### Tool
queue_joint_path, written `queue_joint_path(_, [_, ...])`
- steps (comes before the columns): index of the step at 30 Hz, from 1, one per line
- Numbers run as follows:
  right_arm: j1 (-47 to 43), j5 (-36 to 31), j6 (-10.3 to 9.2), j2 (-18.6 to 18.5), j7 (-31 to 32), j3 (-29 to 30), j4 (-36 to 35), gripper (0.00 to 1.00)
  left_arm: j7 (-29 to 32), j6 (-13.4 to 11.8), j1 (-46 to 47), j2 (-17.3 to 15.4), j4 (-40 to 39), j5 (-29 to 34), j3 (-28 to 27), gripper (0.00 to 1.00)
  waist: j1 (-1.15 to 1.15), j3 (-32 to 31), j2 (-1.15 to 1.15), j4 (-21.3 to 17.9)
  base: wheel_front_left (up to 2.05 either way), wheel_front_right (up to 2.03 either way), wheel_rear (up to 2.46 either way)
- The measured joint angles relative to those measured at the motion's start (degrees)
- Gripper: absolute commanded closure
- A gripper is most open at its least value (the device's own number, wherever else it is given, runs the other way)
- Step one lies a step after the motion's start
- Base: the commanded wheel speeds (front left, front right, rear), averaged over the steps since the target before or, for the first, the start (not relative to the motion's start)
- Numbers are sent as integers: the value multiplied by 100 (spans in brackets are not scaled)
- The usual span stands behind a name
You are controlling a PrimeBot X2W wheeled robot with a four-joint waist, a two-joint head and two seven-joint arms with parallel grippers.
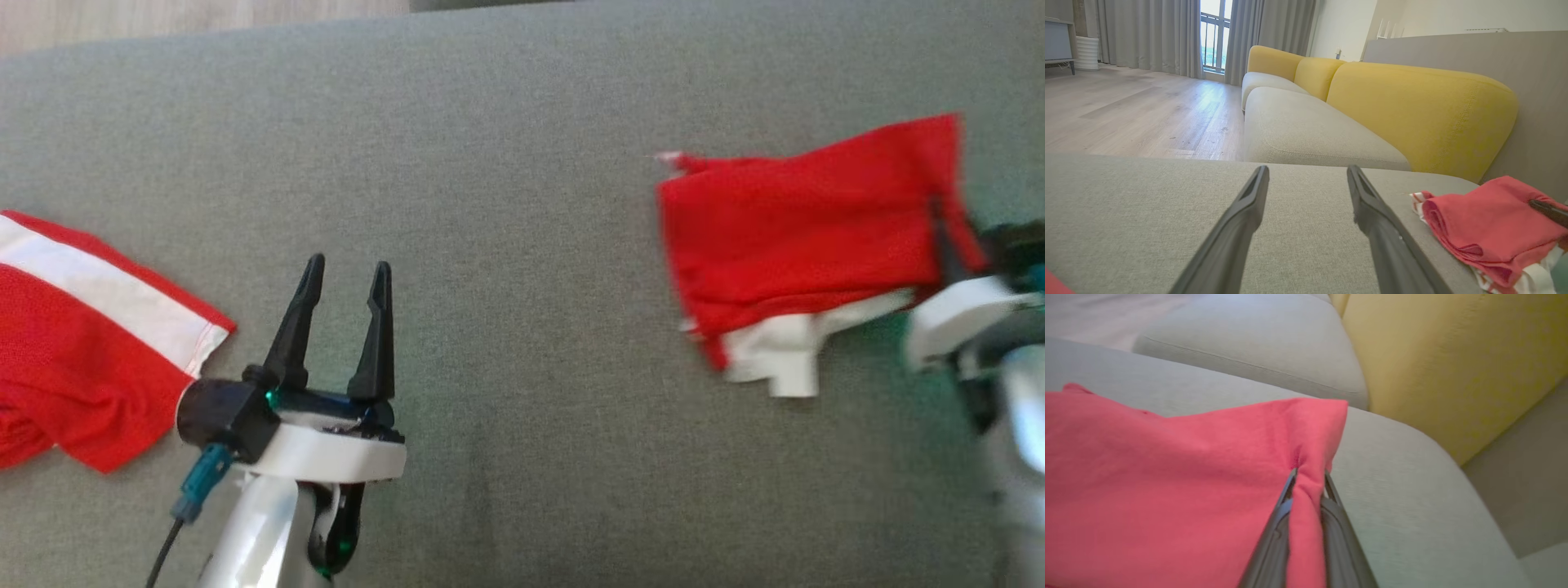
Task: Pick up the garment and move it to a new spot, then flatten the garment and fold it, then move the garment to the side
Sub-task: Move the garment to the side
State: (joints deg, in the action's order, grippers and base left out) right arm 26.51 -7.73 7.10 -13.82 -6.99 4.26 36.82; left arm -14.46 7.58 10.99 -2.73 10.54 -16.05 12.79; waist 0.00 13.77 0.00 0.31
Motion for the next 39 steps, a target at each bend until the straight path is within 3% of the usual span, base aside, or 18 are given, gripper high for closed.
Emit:
queue_joint_path(5, [144, 187, 0, -875, 138, 105, 91, 100, 0, 0, 186, -5, -60, 33, 25, 0, 0, 202, 0, 10, 0, 0, 0])
queue_joint_path(11, [348, 221, 0, -1544, 181, 475, 426, 100, 0, 0, 231, -23, -63, 32, 87, 0, 0, 413, 0, 109, 0, 0, 0])
queue_joint_path(23, [616, 107, 0, -1582, -15, 837, 800, 100, 0, 0, 299, -26, -54, 32, 93, 0, 0, 465, 0, 194, 0, 0, 0])
queue_joint_path(24, [620, 98, 0, -1573, -16, 868, 815, 64, 0, 0, 299, -26, -52, 32, 92, 0, 0, 451, 0, 187, 0, 0, 0])
queue_joint_path(25, [627, 51, 0, -1566, -25, 906, 823, 6, 0, 0, 299, -26, -48, 32, 93, 0, 0, 434, 0, 176, 0, 0, 0])
queue_joint_path(26, [636, 27, 0, -1557, -52, 944, 824, 0, 0, 0, 299, -26, -43, 32, 93, 0, 0, 416, 0, 166, 0, 0, 0])
queue_joint_path(32, [760, 9, 0, -1437, -137, 996, 780, 0, 0, 0, 297, -24, 2, 32, 84, 0, 0, 294, 0, 104, 0, 0, 0])
queue_joint_path(39, [766, 78, 0, -865, -286, 907, 266, 0, 0, 0, 248, -21, 13, 4, -7, 0, 0, -34, 0, 9, 0, 0, 0])
